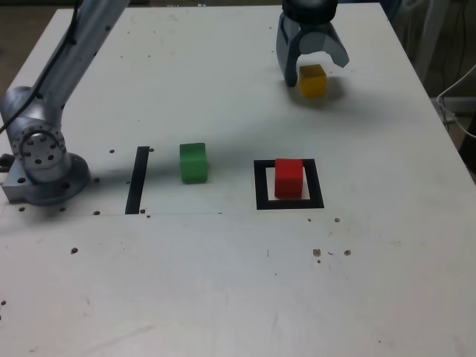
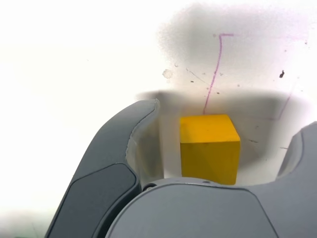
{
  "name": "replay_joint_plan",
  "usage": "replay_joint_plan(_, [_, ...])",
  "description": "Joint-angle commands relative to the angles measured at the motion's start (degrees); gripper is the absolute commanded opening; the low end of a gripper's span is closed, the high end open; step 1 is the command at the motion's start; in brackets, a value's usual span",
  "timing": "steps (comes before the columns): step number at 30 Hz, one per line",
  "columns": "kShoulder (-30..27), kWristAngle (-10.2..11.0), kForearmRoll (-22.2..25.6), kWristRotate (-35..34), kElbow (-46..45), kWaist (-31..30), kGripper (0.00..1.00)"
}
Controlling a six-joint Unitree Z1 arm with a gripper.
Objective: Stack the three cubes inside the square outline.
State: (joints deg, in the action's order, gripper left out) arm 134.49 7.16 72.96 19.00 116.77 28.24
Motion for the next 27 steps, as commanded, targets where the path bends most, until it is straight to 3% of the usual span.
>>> replay_joint_plan(1, [0.51, -1.07, 0.27, -0.30, 0.30, 0.00, 0.80])
replay_joint_plan(8, [1.11, -3.68, 0.41, -0.22, -0.06, 0.05, 0.74])
replay_joint_plan(16, [1.39, -2.54, 0.10, -0.03, 0.34, 0.06, 0.63])
replay_joint_plan(23, [1.44, -2.57, -0.37, -0.01, 0.27, 0.06, 0.61])
replay_joint_plan(27, [1.40, -2.56, -0.42, -0.01, 0.35, 0.11, 0.53])
